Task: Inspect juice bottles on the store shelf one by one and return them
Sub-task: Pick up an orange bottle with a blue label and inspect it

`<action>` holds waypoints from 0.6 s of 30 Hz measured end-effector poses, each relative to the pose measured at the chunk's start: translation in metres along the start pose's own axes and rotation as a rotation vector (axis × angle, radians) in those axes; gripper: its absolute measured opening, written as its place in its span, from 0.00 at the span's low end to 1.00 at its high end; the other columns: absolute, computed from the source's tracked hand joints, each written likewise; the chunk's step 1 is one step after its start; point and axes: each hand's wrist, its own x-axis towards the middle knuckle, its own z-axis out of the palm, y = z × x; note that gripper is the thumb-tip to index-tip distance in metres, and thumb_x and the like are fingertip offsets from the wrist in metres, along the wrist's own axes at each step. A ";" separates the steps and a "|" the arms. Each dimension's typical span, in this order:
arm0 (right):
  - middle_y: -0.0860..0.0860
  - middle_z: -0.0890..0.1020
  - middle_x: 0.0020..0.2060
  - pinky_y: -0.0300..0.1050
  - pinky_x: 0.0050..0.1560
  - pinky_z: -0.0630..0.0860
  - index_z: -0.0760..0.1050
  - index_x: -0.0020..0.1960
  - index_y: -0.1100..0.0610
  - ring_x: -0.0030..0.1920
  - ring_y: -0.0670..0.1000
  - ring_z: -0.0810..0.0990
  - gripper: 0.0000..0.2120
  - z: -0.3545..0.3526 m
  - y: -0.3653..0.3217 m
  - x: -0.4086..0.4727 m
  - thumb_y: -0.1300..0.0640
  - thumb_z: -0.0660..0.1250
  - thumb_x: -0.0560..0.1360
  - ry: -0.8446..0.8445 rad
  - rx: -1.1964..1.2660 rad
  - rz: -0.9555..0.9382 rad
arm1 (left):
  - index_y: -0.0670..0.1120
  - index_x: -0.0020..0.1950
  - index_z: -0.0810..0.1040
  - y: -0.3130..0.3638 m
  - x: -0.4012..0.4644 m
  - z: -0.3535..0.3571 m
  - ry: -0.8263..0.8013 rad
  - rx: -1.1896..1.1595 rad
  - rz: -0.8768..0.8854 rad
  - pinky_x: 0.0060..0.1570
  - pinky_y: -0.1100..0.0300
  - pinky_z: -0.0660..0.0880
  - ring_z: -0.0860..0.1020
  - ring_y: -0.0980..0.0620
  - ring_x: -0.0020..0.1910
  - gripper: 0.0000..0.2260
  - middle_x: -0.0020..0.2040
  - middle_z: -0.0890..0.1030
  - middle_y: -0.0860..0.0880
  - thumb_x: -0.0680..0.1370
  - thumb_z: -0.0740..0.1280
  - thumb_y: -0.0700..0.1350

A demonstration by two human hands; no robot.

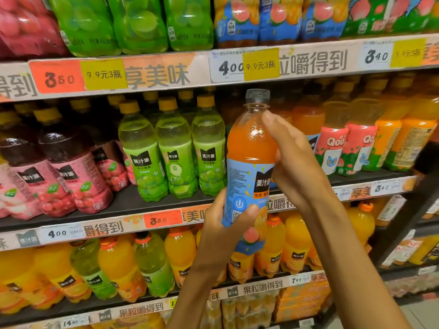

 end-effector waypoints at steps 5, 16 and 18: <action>0.62 0.80 0.50 0.57 0.55 0.74 0.77 0.55 0.58 0.51 0.61 0.78 0.15 -0.001 0.008 0.004 0.49 0.62 0.76 -0.004 -0.062 -0.042 | 0.56 0.55 0.76 -0.007 0.007 0.003 -0.064 -0.019 0.051 0.34 0.68 0.76 0.76 0.57 0.37 0.17 0.40 0.79 0.50 0.67 0.69 0.53; 0.49 0.80 0.49 0.41 0.48 0.77 0.72 0.59 0.57 0.49 0.44 0.80 0.18 -0.009 0.035 0.021 0.48 0.62 0.74 0.138 -0.348 -0.409 | 0.46 0.71 0.66 -0.040 0.041 0.004 0.243 0.478 0.190 0.65 0.53 0.71 0.70 0.53 0.66 0.34 0.65 0.71 0.49 0.68 0.71 0.55; 0.45 0.80 0.47 0.36 0.46 0.76 0.72 0.58 0.55 0.48 0.40 0.80 0.17 -0.013 0.042 0.025 0.48 0.63 0.74 0.127 -0.347 -0.396 | 0.45 0.70 0.68 -0.047 0.044 0.002 0.292 0.507 0.222 0.61 0.67 0.70 0.71 0.59 0.63 0.31 0.63 0.72 0.48 0.69 0.73 0.49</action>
